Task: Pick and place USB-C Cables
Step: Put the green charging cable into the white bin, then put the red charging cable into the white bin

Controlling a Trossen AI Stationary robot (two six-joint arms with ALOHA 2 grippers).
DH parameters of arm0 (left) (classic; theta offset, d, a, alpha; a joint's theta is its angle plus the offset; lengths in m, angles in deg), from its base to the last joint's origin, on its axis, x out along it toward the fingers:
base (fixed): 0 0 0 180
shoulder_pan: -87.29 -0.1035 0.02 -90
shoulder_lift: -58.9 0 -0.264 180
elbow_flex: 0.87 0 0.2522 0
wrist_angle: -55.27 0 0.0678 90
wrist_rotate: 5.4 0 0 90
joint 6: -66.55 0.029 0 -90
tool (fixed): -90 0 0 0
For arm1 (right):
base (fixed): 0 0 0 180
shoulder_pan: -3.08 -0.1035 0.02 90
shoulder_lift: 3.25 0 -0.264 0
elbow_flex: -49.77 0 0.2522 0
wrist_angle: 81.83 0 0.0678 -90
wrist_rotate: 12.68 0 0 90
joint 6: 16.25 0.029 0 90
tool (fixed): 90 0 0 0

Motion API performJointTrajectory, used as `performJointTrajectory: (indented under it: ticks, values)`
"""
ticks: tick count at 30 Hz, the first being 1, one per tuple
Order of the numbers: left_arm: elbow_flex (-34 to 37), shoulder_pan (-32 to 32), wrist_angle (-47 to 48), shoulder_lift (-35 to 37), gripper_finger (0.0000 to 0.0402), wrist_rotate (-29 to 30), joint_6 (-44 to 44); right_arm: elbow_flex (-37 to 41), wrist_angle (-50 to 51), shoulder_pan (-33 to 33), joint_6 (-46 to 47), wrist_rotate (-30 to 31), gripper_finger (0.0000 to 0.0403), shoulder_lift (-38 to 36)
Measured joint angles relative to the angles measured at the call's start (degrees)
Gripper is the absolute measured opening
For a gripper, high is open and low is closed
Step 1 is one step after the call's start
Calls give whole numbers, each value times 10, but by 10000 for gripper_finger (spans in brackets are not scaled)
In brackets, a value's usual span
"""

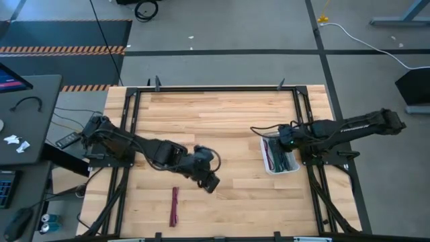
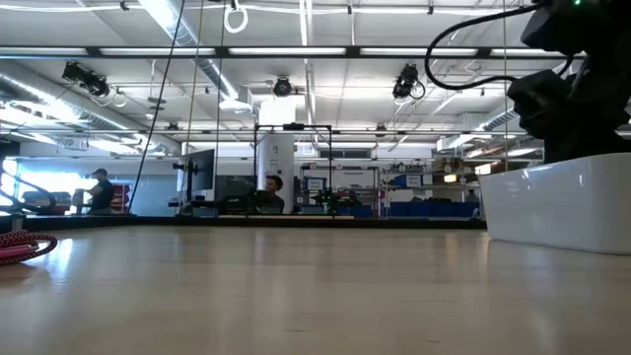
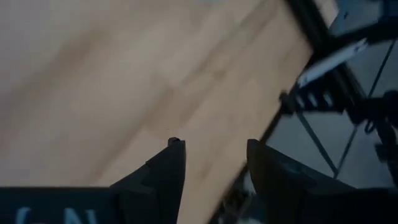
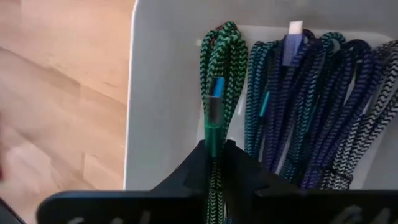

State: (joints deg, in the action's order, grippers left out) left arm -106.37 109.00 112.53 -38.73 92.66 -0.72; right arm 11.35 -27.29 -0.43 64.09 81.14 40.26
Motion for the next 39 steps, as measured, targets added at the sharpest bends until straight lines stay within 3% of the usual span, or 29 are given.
performJointTrajectory:
  ticks: [6, 11, 15, 20, 26, 33, 39]
  values:
    - [0, 72, 98, 0, 174, -36, -125, 0, -24, 0, -43, 28, 75, 10]
    - [0, 141, 215, 0, 176, -30, -334, 0, -22, 1, -56, 62, 118, -3]
    - [33, 187, 228, -2, 194, -44, -470, -26, -23, 1, -132, 66, 139, -25]
    - [103, 225, 182, -2, 238, -87, -577, -90, -24, 1, -231, 85, 143, -40]
    - [213, 240, 51, -2, 269, -110, -627, -188, -37, -1, -351, 111, 140, -42]
    - [317, 217, -45, -2, 260, -101, -637, -275, -87, -12, -484, 110, 140, -42]
    - [347, 184, -42, -2, 230, -70, -612, -281, -154, -24, -544, 23, 140, -33]
